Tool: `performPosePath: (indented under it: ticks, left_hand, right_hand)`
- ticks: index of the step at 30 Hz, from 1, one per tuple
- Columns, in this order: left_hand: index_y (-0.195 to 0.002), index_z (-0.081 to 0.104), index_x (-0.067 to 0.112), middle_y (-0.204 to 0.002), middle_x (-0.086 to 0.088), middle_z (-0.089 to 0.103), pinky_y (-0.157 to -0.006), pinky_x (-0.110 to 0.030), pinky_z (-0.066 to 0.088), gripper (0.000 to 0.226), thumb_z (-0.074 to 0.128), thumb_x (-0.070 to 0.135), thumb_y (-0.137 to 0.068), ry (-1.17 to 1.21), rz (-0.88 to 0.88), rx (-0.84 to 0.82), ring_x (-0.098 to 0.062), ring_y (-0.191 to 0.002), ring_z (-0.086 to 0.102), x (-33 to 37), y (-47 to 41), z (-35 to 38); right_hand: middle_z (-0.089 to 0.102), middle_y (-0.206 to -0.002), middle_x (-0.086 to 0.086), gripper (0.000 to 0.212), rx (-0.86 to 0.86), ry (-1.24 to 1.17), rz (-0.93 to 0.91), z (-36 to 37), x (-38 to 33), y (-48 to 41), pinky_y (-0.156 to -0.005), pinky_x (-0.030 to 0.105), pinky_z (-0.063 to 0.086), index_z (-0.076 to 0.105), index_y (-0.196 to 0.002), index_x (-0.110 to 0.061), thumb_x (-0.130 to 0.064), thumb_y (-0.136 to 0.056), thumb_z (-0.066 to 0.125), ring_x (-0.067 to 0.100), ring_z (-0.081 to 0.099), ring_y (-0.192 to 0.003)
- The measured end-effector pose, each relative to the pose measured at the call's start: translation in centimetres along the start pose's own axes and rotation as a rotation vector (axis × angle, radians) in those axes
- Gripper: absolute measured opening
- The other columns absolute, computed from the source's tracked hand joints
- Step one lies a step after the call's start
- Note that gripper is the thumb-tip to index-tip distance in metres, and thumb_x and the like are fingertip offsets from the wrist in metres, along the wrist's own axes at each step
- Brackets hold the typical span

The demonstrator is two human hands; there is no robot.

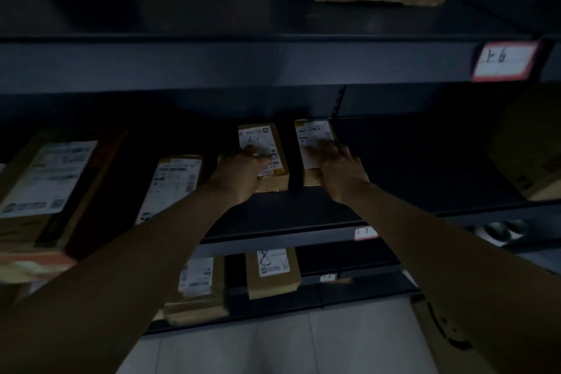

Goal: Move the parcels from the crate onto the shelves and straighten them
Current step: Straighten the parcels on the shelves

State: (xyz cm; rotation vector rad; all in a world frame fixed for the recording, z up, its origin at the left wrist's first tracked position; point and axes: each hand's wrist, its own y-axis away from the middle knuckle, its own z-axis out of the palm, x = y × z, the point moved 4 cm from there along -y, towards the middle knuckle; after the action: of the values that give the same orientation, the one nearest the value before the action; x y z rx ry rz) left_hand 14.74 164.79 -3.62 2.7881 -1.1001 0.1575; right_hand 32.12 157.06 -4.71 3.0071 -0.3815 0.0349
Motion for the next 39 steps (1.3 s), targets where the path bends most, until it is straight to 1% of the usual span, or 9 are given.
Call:
performPosePath:
  ticks: [9, 12, 17, 19, 21, 23, 28, 34, 39]
  left_hand:
    - [-0.145, 0.037, 0.027, -0.155, 0.001, 0.027, -0.113, -0.036, 0.029, 0.054, 0.052, 0.014, -0.094, 0.106, -0.023, 0.092, -0.023, -0.139, 0.031, 0.7, -3.0, 0.3]
    - [-0.145, 0.037, 0.029, -0.156, 0.001, 0.026, -0.112, -0.039, 0.030, 0.053, 0.050, 0.016, -0.095, 0.109, -0.061, 0.105, -0.024, -0.139, 0.031, 0.6, -3.9, 0.4]
    - [-0.150, 0.018, 0.031, -0.158, -0.002, 0.015, -0.114, -0.050, 0.020, 0.064, 0.046, 0.014, -0.096, 0.011, -0.110, 0.086, -0.028, -0.143, 0.016, 0.7, -4.0, 1.1]
    - [-0.151, 0.016, 0.027, -0.156, -0.005, 0.017, -0.114, -0.049, 0.019, 0.069, 0.050, 0.013, -0.093, -0.023, -0.121, 0.117, -0.030, -0.142, 0.018, 0.8, -3.1, 0.6]
    - [-0.149, 0.023, 0.022, -0.152, -0.008, 0.025, -0.113, -0.046, 0.020, 0.066, 0.052, 0.013, -0.090, -0.053, -0.101, 0.172, -0.030, -0.138, 0.024, 0.9, -1.5, -0.2]
    - [-0.145, 0.033, 0.020, -0.148, -0.009, 0.032, -0.113, -0.044, 0.019, 0.059, 0.052, 0.012, -0.089, -0.065, -0.066, 0.225, -0.030, -0.134, 0.030, 0.6, 0.6, -1.4]
    - [-0.145, 0.034, 0.020, -0.153, -0.008, 0.027, -0.116, -0.044, 0.011, 0.057, 0.052, 0.020, -0.091, -0.084, -0.087, 0.170, -0.030, -0.139, 0.024, -2.6, 7.2, -4.1]
    - [-0.144, 0.036, 0.023, -0.150, -0.006, 0.030, -0.115, -0.044, 0.008, 0.059, 0.054, 0.028, -0.087, -0.091, -0.107, 0.193, -0.028, -0.138, 0.023, -9.7, 16.5, -7.8]
    - [-0.145, 0.034, 0.025, -0.152, -0.002, 0.027, -0.114, -0.043, 0.012, 0.081, 0.037, 0.057, -0.071, -0.037, -0.159, 0.118, -0.023, -0.140, 0.018, -15.1, 23.2, -7.3]
  right_hand:
    - [0.010, -0.160, 0.001, 0.073, 0.034, -0.057, -0.022, 0.2, 2.2, -2.9, -0.108, 0.049, 0.032, 0.013, -0.153, -0.034, -0.014, -0.096, 0.053, 0.034, 0.017, -0.141]
    - [0.011, -0.159, 0.004, 0.077, 0.042, -0.047, -0.028, 0.2, 2.5, -3.5, -0.108, 0.048, 0.032, 0.011, -0.153, -0.032, -0.014, -0.094, 0.056, 0.034, 0.016, -0.141]
    - [0.007, -0.159, 0.009, 0.080, 0.091, 0.030, -0.032, 0.0, 2.0, -2.7, -0.111, 0.052, 0.025, 0.006, -0.154, -0.024, -0.017, -0.092, 0.057, 0.035, 0.012, -0.143]
    - [0.018, -0.156, 0.015, 0.077, 0.163, 0.036, -0.060, -0.5, 1.1, -1.6, -0.112, 0.053, 0.024, 0.018, -0.153, -0.015, -0.013, -0.088, 0.060, 0.038, 0.019, -0.142]
    - [0.044, -0.142, 0.024, 0.066, 0.273, -0.032, -0.147, -1.3, -0.4, -0.5, -0.104, 0.056, 0.035, 0.044, -0.141, -0.003, -0.007, -0.079, 0.070, 0.043, 0.041, -0.130]
    - [0.057, -0.128, 0.025, 0.056, 0.350, -0.146, -0.242, -2.4, -2.5, 0.7, -0.098, 0.053, 0.042, 0.057, -0.129, 0.001, -0.009, -0.077, 0.075, 0.044, 0.052, -0.120]
    - [0.030, -0.155, 0.010, 0.060, 0.150, -0.224, -0.380, -4.2, -11.2, 3.2, -0.114, 0.041, 0.025, 0.035, -0.148, -0.012, -0.032, -0.095, 0.056, 0.030, 0.021, -0.143]
    - [0.017, -0.159, 0.004, 0.067, 0.009, -0.154, -0.390, -4.3, -21.4, 5.5, -0.116, 0.041, 0.020, 0.025, -0.152, -0.019, -0.041, -0.094, 0.054, 0.028, 0.010, -0.145]
    - [0.010, -0.160, 0.003, 0.067, -0.063, -0.099, -0.291, -3.1, -25.7, 6.9, -0.115, 0.045, 0.017, 0.019, -0.153, -0.021, -0.040, -0.096, 0.051, 0.029, 0.004, -0.146]
